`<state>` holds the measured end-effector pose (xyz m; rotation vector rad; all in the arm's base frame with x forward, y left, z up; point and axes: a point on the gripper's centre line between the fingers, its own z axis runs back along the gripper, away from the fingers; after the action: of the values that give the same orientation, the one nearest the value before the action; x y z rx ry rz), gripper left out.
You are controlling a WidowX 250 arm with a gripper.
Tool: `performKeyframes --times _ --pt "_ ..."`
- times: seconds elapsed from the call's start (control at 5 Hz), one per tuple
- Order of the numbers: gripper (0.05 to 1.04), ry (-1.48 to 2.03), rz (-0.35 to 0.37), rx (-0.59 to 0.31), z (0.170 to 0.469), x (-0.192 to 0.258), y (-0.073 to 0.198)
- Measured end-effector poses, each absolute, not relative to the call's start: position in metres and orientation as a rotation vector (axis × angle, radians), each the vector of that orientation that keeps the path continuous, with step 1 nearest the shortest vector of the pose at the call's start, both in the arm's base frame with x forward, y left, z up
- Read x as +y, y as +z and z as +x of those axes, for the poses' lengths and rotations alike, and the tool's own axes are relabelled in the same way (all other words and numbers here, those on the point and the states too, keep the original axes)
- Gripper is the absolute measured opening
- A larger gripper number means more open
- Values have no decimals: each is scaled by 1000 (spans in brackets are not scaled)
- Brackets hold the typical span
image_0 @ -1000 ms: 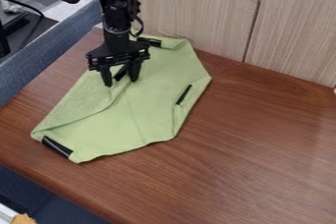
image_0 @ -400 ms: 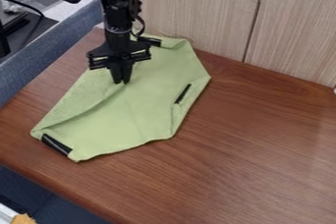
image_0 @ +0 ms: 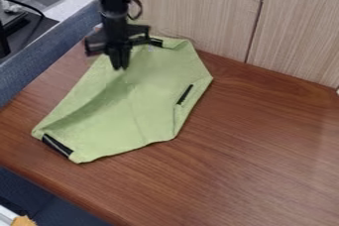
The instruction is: Unfold the cloth
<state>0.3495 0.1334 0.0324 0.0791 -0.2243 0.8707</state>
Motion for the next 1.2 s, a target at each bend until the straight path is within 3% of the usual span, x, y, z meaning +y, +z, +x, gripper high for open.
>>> performKeyframes --times 0.4,0.8,1.0,1.2 --pt "58 960 63 -235 327 178 49" --pt "58 1080 108 -180 279 214 40" --pt "58 1128 134 -187 265 235 39" --pt "74 1151 163 -131 256 244 21"
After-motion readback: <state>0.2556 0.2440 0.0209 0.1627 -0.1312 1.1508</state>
